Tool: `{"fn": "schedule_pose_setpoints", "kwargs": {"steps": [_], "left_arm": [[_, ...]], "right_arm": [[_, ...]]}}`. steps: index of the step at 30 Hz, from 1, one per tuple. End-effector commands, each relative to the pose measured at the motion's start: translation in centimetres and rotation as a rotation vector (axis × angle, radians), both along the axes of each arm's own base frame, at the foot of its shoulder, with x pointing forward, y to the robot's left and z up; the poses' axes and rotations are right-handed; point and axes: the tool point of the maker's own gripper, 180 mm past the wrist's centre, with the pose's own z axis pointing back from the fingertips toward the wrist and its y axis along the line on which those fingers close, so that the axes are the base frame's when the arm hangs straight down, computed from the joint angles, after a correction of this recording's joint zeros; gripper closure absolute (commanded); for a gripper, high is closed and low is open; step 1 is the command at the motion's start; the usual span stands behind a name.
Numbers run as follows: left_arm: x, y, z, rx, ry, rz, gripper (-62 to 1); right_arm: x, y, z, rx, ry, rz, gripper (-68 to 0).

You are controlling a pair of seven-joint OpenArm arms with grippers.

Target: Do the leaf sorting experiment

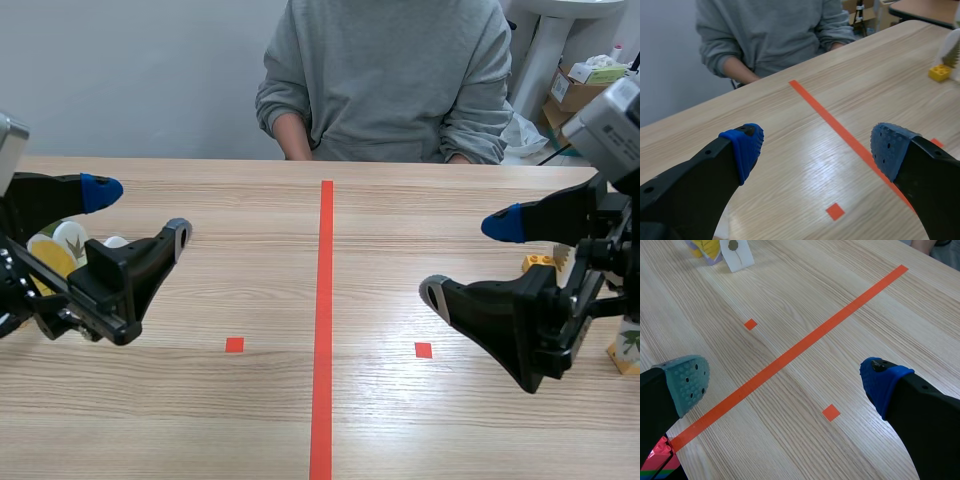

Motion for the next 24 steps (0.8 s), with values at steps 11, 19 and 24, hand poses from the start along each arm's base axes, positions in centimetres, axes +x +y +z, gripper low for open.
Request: {"fn": "schedule_pose_setpoints", "kwargs": {"steps": [11,19,24], "left_arm": [[-4.1,-2.4,0.4,-0.038,0.059,-0.096,-46.7],[-5.2,-1.4,-0.5,-0.035,0.120,-0.097,-46.7],[-5.1,-0.7,-0.1,-0.041,0.117,-0.108,-46.7]], "right_arm": [[0.4,0.2,1.2,0.022,-0.039,0.005,-62.3],[-0.2,0.1,0.5,0.016,-0.010,0.005,-62.3],[-0.9,0.1,-0.2,0.017,0.018,0.004,-62.3]]}}
